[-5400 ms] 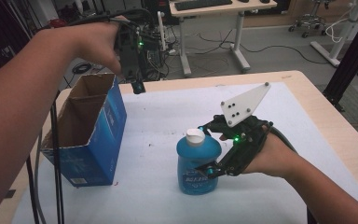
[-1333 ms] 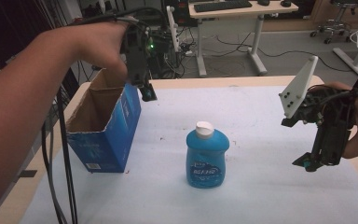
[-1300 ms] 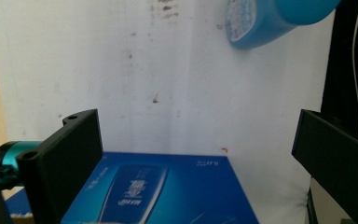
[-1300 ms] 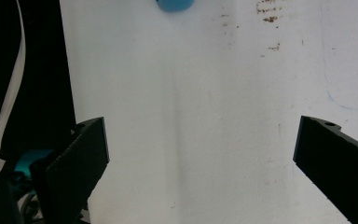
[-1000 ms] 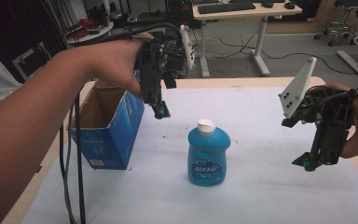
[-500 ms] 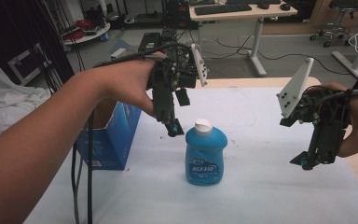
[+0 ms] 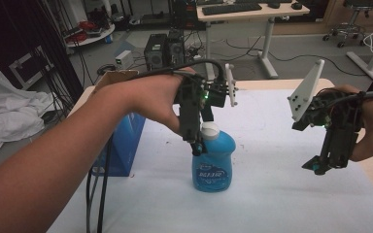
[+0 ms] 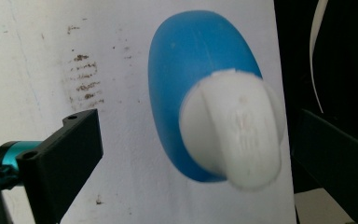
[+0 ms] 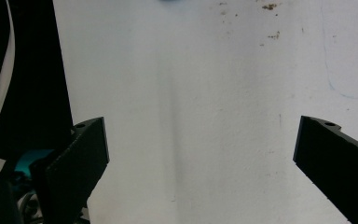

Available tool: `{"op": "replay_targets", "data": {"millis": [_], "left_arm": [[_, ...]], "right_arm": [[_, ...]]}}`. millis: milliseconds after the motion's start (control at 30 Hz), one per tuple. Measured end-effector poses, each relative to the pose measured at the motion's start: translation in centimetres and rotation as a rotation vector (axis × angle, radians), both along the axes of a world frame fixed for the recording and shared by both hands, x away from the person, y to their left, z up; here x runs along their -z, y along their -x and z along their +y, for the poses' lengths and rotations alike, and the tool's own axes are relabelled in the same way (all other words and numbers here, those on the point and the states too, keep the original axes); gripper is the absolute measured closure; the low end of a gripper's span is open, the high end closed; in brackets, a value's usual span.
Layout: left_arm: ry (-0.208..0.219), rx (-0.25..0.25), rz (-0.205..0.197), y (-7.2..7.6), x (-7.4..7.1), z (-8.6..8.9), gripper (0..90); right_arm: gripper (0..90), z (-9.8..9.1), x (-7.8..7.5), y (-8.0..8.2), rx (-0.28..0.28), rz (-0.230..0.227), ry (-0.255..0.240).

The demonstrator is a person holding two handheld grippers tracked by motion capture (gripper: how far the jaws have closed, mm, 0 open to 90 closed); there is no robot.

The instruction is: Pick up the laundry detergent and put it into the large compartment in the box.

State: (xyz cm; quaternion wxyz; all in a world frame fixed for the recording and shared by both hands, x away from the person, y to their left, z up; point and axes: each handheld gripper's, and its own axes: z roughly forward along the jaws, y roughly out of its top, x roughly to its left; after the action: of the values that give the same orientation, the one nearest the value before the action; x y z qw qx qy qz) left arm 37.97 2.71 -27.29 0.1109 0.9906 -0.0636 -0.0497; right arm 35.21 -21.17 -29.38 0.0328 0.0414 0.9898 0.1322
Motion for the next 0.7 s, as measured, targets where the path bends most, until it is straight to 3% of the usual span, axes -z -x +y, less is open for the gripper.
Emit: {"op": "replay_targets", "data": {"millis": [267,700], "left_arm": [[-0.037,0.017,-0.012,0.5,0.9,-1.7,1.7],[-0.121,0.006,-0.024,0.7,2.4,-2.9,1.7]], "right_arm": [[2.3,-0.8,0.2,-0.1,0.008,0.000,0.007],[2.3,-1.7,0.2,0.0,0.028,-0.003,0.002]]}}
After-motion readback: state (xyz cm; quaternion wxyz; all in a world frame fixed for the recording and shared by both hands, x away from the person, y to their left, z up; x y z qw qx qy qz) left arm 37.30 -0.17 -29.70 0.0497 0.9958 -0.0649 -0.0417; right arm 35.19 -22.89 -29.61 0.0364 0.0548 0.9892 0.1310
